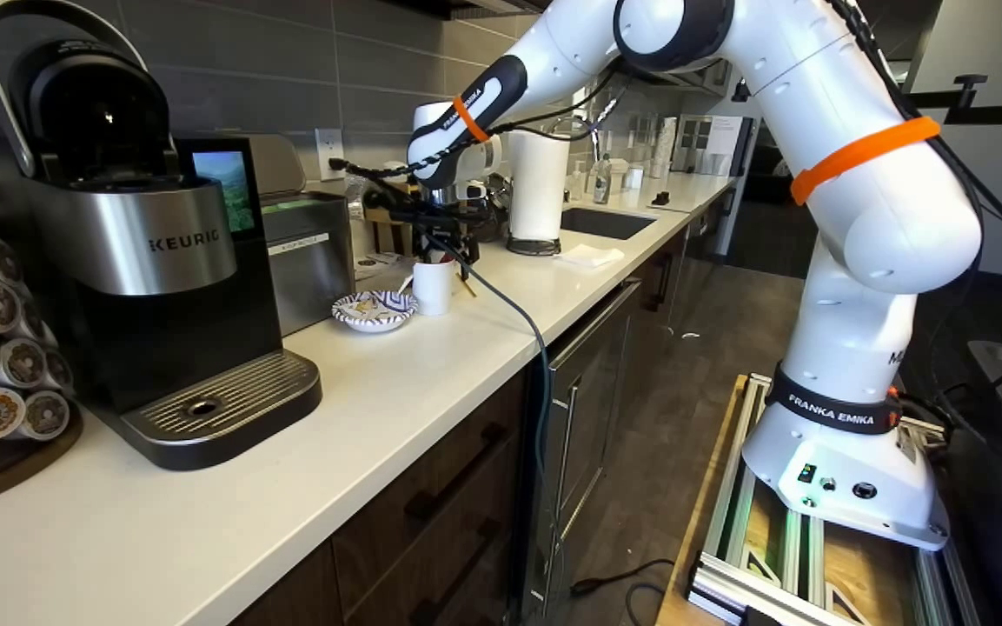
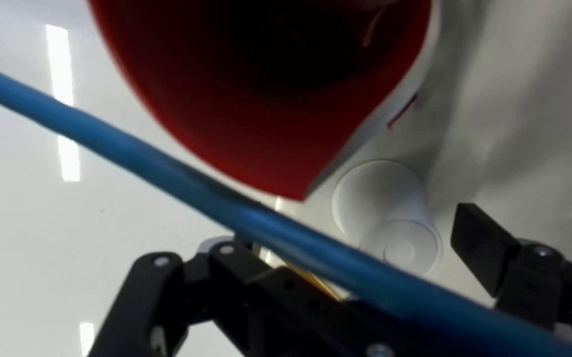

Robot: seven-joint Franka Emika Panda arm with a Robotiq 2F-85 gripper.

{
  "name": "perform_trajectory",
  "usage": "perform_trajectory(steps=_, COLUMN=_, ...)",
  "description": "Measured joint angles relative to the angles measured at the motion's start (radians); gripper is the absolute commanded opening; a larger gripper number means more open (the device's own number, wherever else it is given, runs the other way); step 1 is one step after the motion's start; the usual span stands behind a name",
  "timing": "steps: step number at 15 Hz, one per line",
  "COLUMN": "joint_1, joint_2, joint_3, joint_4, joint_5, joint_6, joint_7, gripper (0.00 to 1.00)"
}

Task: Turn the small white cap

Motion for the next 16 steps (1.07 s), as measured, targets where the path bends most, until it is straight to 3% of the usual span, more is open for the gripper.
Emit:
perform_trajectory(steps=4, joint_1=-0.013, joint_2=0.005, joint_3=0.011, joint_4=0.0, joint_5=0.051, joint_6=0.014, joint_7=0.007, gripper=0.91)
perform_trajectory(steps=8, joint_1=-0.022, joint_2=0.016, joint_3=0.022, joint_4=0.0, joint_5=0.092, joint_6=0.106, joint_7=0.009, gripper=0.92)
perform_trajectory(steps=16, joint_1=-0.021, joint_2=0.048, joint_3=0.011, joint_4=0.0, joint_5=0.094, joint_6=0.222, joint_7=0.015, gripper=0.91)
